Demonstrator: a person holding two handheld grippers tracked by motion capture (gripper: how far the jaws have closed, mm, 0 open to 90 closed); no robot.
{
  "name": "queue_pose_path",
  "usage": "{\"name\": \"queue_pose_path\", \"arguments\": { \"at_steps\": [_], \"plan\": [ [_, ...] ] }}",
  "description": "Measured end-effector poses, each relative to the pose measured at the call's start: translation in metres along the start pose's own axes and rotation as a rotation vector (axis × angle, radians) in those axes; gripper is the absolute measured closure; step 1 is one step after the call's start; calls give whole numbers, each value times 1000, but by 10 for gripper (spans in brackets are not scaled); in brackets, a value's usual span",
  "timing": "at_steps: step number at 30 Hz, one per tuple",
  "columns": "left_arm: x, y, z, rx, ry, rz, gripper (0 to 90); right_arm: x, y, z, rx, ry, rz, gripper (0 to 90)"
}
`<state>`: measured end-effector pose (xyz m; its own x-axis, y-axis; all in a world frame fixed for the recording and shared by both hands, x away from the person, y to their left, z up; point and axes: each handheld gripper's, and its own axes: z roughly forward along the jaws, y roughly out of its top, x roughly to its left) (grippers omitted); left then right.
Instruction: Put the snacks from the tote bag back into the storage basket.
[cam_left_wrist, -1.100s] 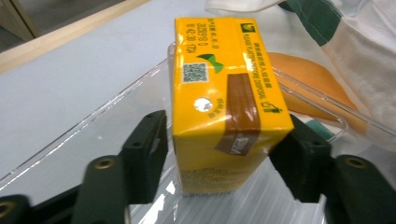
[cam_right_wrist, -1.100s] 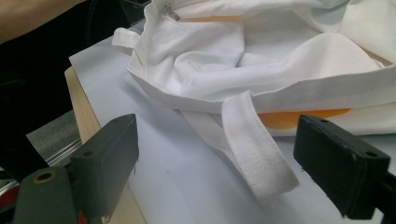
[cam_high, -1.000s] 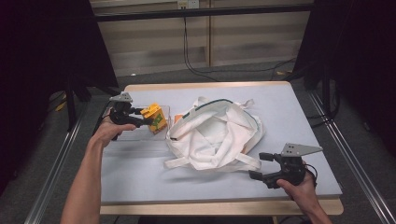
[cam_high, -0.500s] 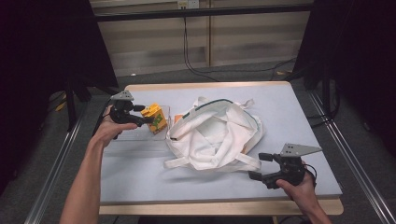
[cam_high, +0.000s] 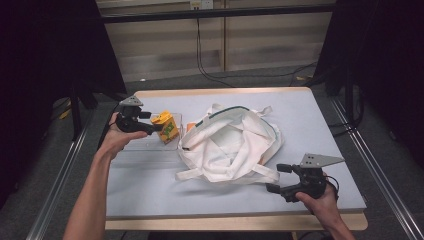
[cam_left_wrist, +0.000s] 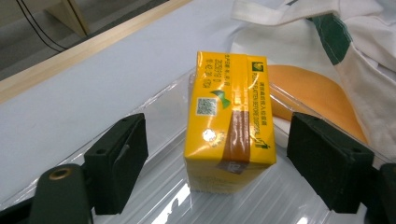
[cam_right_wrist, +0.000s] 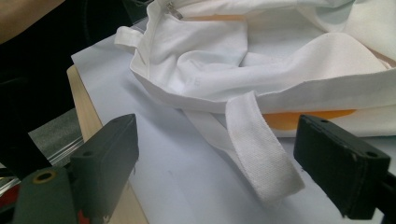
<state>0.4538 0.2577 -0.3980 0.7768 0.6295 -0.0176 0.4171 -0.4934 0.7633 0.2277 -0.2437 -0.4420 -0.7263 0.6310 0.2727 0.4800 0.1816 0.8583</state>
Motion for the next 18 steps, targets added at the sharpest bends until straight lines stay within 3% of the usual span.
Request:
{"name": "queue_pose_path", "arguments": {
  "at_steps": [6,9,13,18],
  "plan": [
    [-5,0,2,21,3,-24,177,0,0,0,0,0,1,136],
    [-7,-1,4,56,33,-31,168,0,0,0,1,1,0,136],
    [-7,-2,8,70,48,-71,171,1,0,0,3,2,0,136],
    [-8,-4,12,100,73,-89,213,0,0,0,4,1,-2,136]
  ]
}}
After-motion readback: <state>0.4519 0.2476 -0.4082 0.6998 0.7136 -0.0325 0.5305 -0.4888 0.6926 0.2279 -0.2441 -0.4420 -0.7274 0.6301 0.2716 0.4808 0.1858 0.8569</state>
